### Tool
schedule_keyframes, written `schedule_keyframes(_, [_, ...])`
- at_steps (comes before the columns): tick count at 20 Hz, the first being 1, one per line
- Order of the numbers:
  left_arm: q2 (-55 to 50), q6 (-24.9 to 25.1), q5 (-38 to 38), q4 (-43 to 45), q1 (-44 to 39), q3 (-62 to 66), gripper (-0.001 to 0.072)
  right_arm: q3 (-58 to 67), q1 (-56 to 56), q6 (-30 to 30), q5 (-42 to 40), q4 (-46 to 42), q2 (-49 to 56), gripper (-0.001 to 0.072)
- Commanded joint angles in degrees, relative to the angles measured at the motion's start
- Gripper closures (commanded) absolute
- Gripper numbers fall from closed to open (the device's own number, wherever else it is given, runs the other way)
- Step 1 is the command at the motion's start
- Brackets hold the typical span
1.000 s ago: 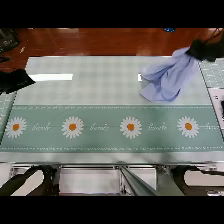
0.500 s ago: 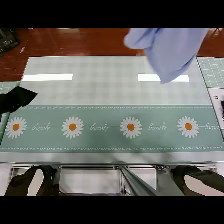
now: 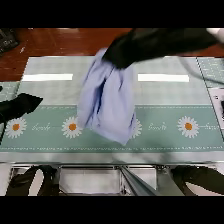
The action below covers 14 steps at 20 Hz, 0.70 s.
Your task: Fold the shirts.
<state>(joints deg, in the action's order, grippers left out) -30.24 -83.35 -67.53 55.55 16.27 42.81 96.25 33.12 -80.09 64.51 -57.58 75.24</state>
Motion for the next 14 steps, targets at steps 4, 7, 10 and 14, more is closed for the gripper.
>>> schedule_keyframes(4, [0.2,0.4,-1.8,-0.1,-1.8,-5.8,0.0202,-11.4,8.5,-3.9,-5.1,0.5,15.2,0.0683])
schedule_keyframes(7, [0.2,0.4,-1.9,-0.1,-2.4,-12.7,0.0202,-11.3,4.7,-5.9,-4.9,0.4,17.9,0.0336])
schedule_keyframes(10, [-0.4,1.6,-1.1,-0.1,-3.2,-17.7,0.0202,-8.0,-6.0,-5.6,5.3,-0.2,14.0,0.0304])
schedule_keyframes(14, [-2.5,3.5,-2.1,-0.1,-3.4,-18.6,0.0202,-12.3,-25.4,-8.7,11.4,-13.6,-0.4,0.0305])
